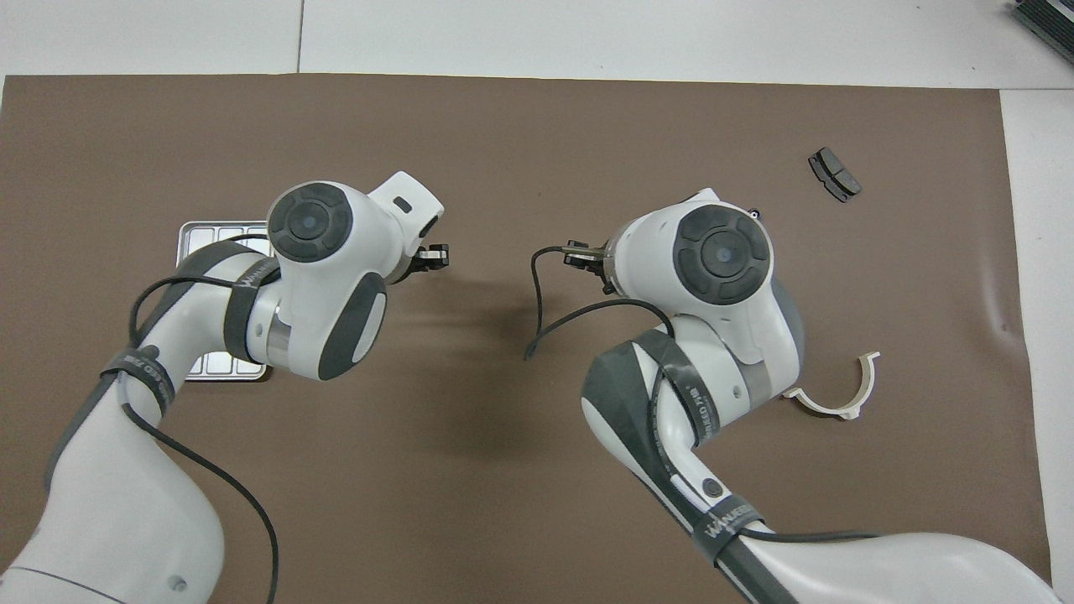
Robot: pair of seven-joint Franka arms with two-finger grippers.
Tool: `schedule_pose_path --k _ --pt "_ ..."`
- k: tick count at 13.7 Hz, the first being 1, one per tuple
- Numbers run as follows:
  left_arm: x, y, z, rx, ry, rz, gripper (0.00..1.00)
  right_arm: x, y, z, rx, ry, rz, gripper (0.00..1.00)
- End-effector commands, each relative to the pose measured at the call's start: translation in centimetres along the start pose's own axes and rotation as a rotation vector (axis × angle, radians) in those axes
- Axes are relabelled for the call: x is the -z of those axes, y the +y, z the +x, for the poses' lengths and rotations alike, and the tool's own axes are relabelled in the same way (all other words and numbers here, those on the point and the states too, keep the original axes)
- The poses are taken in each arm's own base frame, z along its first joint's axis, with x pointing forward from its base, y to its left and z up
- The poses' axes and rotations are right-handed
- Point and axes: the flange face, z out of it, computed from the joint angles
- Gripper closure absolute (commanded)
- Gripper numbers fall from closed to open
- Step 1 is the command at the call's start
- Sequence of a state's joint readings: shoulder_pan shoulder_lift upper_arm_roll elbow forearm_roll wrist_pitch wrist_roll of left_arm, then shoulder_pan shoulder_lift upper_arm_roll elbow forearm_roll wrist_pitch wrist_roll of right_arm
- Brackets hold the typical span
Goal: Pick bearing gear from pile to tray
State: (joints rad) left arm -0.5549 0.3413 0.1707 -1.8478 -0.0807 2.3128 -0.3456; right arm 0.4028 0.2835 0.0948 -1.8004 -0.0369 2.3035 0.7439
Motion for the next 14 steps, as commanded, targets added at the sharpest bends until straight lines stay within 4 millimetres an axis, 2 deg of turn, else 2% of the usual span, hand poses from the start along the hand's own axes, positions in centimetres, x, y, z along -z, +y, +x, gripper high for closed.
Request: schedule_pose_path --k 1,2,4,5,7,8,10,12,14 --pt "1.4 -7.9 2.5 -0.002 -0.030 0.004 0.88 -2.1 -4.4 -0.3 -0.031 0.009 0.020 1.00" --pt "1.4 -11.7 3.2 -0.012 -0.047 0.008 0.88 -3.0 -6.9 -1.1 -0.023 0.012 0.020 1.00" --pt "1.1 -19.0 3.3 -0.092 -0.078 0.009 0.88 -5.4 -11.0 -3.2 -0.055 0.034 -0.006 1.00" --pt "0.9 -21.8 2.9 -0.123 -0.090 0.008 0.88 -6.2 -12.1 -3.7 -0.065 0.045 -0.017 1.00" --pt "0.1 -25.9 1.2 -0.171 -0.117 0.003 0.88 -7.8 -14.3 -5.0 -0.075 0.037 -0.023 1.00" --pt "-0.5 -27.7 0.2 -0.191 -0.132 -0.002 0.87 -8.3 -15.4 -6.5 -0.062 0.039 -0.018 1.00" --pt "-1.6 -29.7 -1.7 -0.223 -0.131 -0.005 0.85 -9.4 -15.6 -7.8 -0.032 0.055 -0.026 1.00" --pt "-2.2 -29.8 -2.4 -0.221 -0.115 0.000 0.60 -11.1 -14.9 -8.9 -0.020 0.039 -0.044 1.00" --pt "-2.1 -29.7 -2.2 -0.223 -0.111 0.001 0.29 -12.3 -13.6 -10.4 -0.006 0.031 -0.040 1.00"
